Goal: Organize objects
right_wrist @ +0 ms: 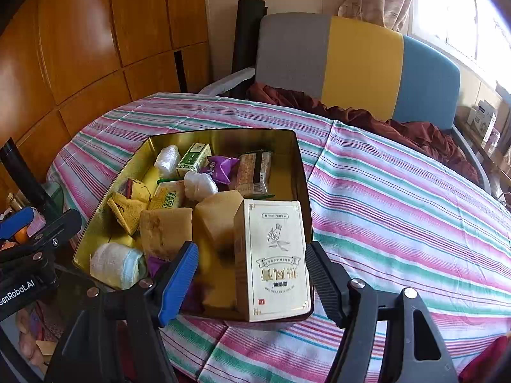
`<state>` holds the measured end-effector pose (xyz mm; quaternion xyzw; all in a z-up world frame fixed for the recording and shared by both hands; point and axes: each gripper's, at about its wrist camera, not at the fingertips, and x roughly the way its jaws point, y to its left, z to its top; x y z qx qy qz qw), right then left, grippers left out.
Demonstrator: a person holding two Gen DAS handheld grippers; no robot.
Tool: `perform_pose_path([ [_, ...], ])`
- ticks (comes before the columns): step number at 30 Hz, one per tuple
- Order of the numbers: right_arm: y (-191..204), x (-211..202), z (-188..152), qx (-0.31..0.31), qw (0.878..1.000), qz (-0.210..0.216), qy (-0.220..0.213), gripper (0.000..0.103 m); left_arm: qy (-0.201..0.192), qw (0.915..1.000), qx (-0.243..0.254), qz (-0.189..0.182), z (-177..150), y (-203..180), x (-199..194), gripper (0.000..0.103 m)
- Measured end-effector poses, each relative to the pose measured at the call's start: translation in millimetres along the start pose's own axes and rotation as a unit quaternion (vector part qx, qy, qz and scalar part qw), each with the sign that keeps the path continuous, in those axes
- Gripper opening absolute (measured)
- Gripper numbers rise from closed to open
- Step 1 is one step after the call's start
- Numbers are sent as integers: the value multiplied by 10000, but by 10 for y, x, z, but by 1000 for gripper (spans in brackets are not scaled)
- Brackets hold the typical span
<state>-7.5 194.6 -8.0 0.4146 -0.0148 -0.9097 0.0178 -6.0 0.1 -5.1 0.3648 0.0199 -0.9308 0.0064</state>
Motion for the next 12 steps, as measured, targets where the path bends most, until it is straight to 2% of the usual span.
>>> perform_pose_path([
  [3, -8, -11, -39, 45, 10000, -38, -30, 71, 37, 9998, -84, -169, -27, 16, 4, 103],
  [6, -12, -25, -45, 65, 9999, -91, -77, 71, -92, 9996, -89, -264, -62, 19, -29, 103],
  [12, -3, -30, -30, 55, 9998, -146, -117, 71, -235, 9992, 34, -329, -68, -28, -77, 103],
])
